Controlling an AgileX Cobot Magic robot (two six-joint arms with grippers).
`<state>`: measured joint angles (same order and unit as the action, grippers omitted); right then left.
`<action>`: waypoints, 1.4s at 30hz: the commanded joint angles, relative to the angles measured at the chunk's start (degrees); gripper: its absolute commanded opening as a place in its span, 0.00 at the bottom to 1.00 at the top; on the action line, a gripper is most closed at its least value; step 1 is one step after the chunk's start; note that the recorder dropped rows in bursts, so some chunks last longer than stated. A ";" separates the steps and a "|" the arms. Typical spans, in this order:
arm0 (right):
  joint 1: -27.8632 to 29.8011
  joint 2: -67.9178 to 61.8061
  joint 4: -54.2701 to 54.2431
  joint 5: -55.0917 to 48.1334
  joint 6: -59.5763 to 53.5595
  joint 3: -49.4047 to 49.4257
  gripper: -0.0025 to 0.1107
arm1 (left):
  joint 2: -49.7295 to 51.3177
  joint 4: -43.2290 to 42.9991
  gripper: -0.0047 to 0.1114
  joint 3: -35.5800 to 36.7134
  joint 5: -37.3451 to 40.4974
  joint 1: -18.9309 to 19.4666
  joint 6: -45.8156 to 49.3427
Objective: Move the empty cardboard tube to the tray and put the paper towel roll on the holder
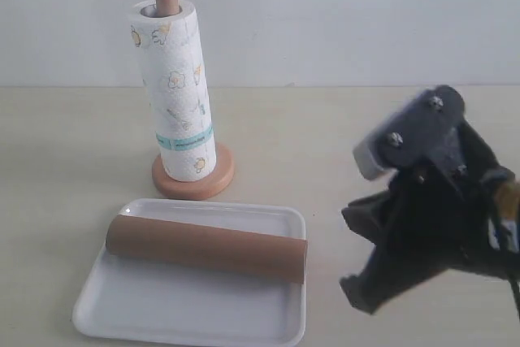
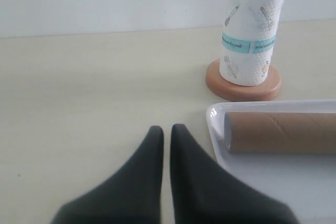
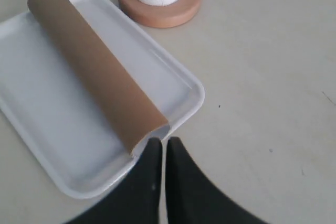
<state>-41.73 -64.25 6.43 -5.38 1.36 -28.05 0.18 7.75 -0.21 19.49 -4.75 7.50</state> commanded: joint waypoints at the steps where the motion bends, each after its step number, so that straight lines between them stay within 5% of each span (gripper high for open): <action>1: 0.09 9.82 0.57 9.42 -1.36 11.37 0.04 | -0.18 0.16 0.08 0.21 -0.17 0.14 0.09; 10: 7.65 32.20 0.16 19.89 -0.90 28.05 0.04 | -0.18 0.16 0.08 0.21 -0.17 0.14 0.09; 26: 31.43 64.20 -0.09 2.11 12.62 28.05 0.04 | -0.18 0.16 0.08 0.21 -0.17 0.14 0.09; 32: 37.37 64.25 -1.79 -5.68 13.74 28.05 0.04 | -0.18 0.16 0.08 0.21 -0.17 0.14 0.09; 42: 37.91 64.25 -3.76 -13.34 13.76 28.05 0.04 | -0.18 0.16 0.08 0.21 -0.17 0.14 0.09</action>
<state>-4.09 -0.26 3.58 -17.85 15.20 0.03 0.18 7.75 -0.21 19.49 -4.75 7.50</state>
